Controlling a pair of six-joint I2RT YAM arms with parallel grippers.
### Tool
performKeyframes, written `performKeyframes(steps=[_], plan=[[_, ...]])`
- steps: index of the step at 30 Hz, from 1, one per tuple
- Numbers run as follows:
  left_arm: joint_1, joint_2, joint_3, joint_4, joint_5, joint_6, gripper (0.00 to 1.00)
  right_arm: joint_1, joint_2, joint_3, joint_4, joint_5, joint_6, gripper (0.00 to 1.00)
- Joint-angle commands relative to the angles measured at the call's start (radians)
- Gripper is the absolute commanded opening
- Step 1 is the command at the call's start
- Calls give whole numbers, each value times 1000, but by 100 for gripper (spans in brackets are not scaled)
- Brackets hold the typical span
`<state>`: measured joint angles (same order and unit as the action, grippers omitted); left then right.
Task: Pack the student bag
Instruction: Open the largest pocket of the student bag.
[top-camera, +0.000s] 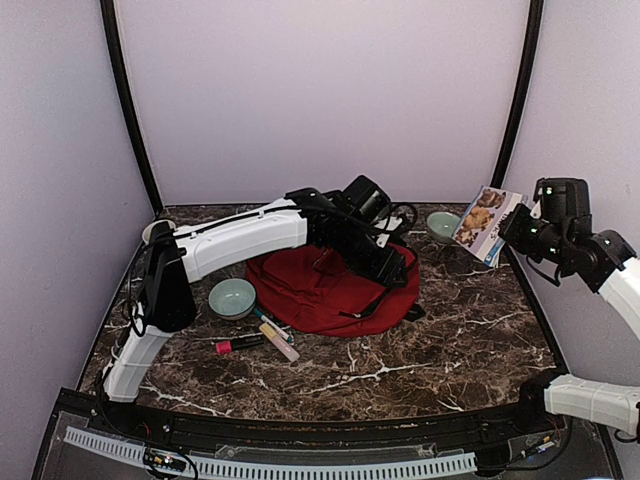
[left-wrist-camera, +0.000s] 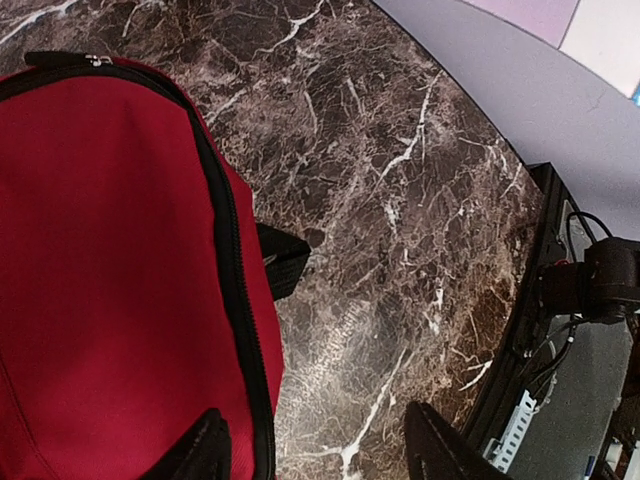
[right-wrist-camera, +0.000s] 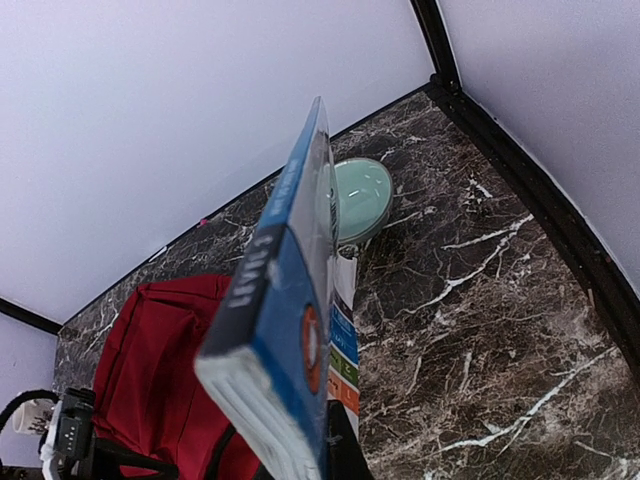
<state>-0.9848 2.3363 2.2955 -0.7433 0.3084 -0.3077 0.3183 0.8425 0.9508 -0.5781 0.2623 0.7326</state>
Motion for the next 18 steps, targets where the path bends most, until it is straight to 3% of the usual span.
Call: performKeyframes(steps=[1, 12, 18], plan=[[-22, 42, 46, -41, -101, -14, 57, -11, -7, 2, 46, -13, -32, 0], [-49, 79, 123, -69, -328, -9, 50, -21, -13, 8, 36, -52, -73, 0], [-52, 88, 127, -67, -340, -2, 50, -23, -11, 7, 36, -65, -78, 0]])
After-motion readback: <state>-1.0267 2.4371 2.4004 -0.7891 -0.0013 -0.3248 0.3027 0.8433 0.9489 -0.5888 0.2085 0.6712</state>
